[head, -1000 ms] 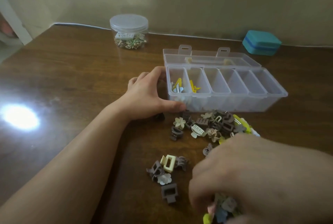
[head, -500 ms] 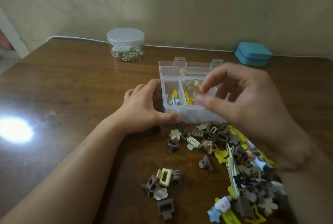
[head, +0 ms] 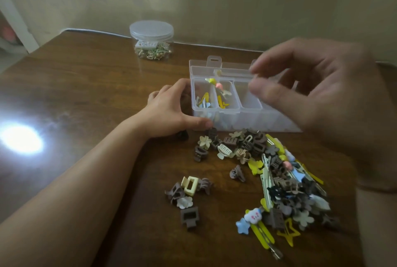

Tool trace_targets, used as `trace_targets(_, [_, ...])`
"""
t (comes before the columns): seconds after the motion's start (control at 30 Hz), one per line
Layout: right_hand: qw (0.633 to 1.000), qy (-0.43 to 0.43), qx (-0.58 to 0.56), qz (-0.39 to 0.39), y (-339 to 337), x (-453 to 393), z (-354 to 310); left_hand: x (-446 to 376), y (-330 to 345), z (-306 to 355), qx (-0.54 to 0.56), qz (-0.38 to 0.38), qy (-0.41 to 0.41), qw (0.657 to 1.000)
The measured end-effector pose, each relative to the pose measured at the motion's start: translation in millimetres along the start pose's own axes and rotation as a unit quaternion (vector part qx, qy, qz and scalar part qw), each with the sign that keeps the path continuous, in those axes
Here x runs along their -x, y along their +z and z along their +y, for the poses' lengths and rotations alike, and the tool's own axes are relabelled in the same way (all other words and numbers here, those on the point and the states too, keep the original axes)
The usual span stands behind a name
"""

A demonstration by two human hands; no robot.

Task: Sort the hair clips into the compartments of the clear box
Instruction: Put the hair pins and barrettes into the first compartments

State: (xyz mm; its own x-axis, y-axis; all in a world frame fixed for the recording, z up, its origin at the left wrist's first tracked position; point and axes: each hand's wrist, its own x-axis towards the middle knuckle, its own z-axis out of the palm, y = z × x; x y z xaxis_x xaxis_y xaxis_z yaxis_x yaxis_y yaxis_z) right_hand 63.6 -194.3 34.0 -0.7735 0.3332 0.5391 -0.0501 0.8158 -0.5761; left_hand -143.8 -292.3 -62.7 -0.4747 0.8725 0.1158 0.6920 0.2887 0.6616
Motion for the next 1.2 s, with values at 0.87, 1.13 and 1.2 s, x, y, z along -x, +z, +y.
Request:
trace_targets(0.87, [0.965,0.085,0.134,-0.207,13.3,42.2,9.2,3.6,-5.8,3.0,0.002,-0.010,0.001,1.000])
trace_targets(1.13, [0.986,0.145,0.077,0.021,37.0,-29.6,40.2,-0.9,-2.6,-6.2,0.008,-0.012,0.011,1.000])
trace_targets(1.2, [0.978,0.148,0.143,0.004,46.7,-34.0,45.5,-2.7,-0.9,-10.2,0.005,-0.011,0.014,1.000])
